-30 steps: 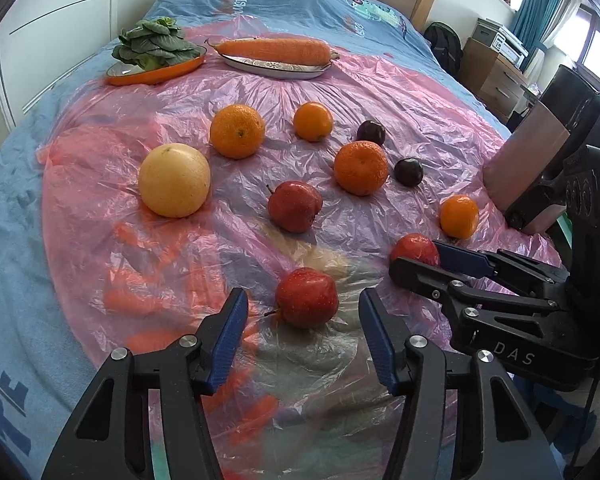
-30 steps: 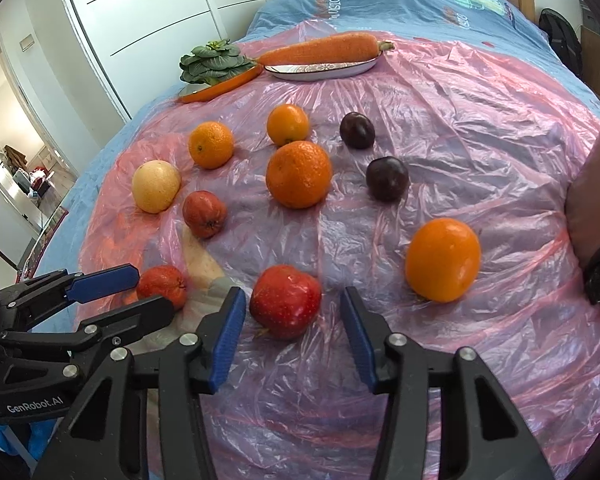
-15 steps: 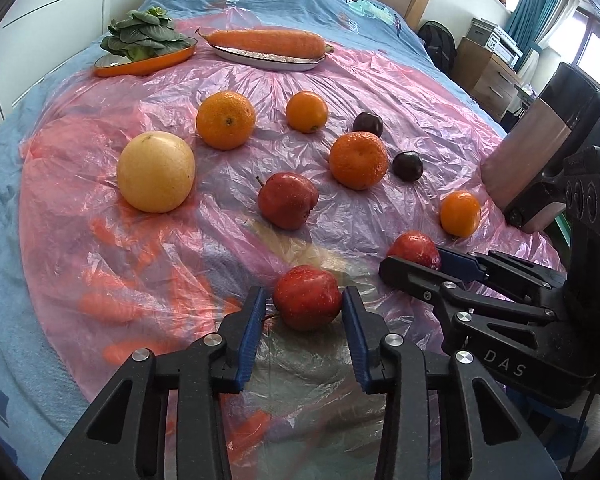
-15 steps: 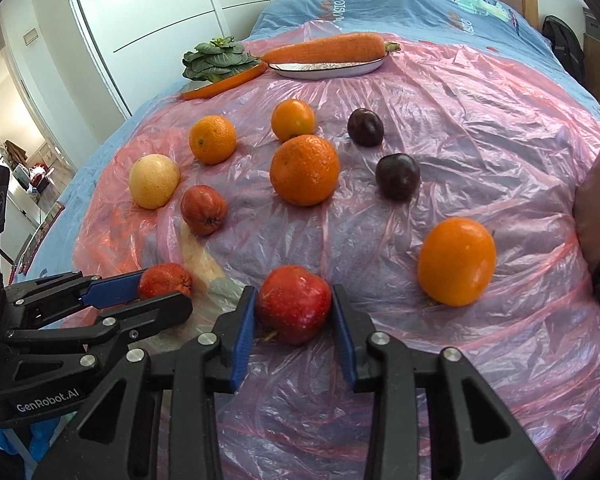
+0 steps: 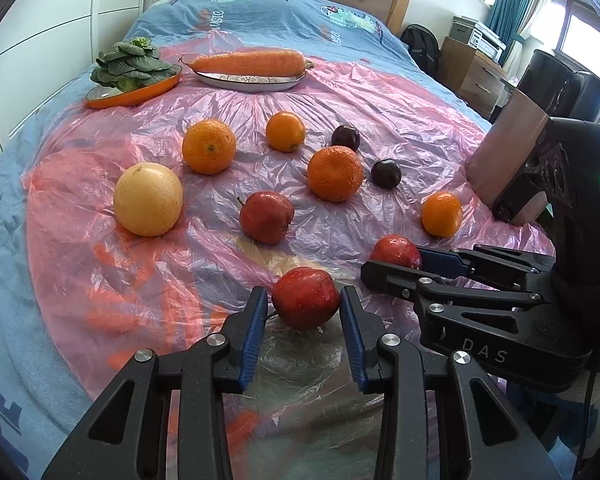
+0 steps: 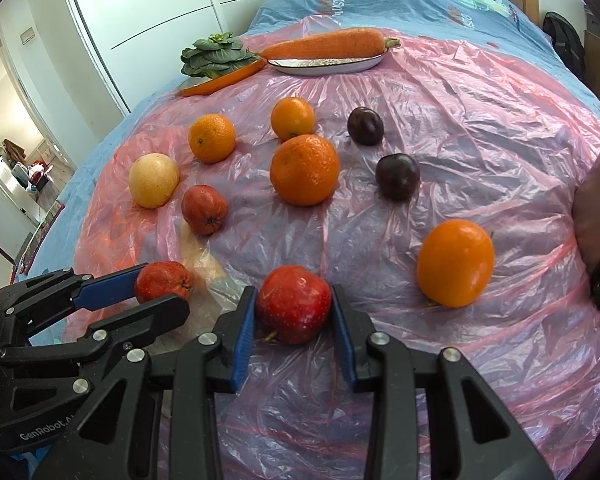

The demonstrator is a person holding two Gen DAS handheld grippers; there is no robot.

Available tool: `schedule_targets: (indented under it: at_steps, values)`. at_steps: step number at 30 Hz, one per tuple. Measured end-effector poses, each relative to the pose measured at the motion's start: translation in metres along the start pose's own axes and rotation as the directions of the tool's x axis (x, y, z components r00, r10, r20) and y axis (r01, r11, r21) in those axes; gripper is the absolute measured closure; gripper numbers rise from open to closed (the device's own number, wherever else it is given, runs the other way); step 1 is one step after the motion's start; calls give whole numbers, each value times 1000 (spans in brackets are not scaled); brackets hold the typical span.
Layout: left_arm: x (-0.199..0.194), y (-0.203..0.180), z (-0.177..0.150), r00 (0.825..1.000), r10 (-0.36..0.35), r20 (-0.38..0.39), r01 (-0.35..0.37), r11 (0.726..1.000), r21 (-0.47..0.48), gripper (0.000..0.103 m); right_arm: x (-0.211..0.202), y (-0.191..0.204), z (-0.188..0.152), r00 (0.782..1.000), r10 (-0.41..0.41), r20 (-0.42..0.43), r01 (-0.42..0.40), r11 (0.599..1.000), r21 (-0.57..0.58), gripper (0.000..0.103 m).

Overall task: Organize fruits
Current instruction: 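Lift the red apple with the left tool and carry it into the green tray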

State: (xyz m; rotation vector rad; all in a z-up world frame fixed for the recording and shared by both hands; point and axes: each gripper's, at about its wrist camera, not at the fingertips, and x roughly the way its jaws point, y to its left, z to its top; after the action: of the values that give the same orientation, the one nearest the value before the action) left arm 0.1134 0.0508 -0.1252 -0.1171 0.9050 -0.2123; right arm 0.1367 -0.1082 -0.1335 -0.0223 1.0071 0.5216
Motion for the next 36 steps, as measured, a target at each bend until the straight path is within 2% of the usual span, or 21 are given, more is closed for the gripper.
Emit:
schedule_targets:
  at_steps: [16, 25, 36]
  values:
    - [-30, 9, 7, 993, -82, 83, 85, 996, -34, 71, -24, 14, 3, 995, -75, -61, 76, 997, 23, 103]
    - [-38, 7, 6, 993, -44, 106, 47, 998, -30, 71, -53, 21, 1, 995, -86, -52, 87, 996, 6, 103]
    - [-51, -9, 2, 995, -2, 100, 6, 999, -36, 71, -103, 6, -28, 996, -77, -41, 79, 996, 47, 103]
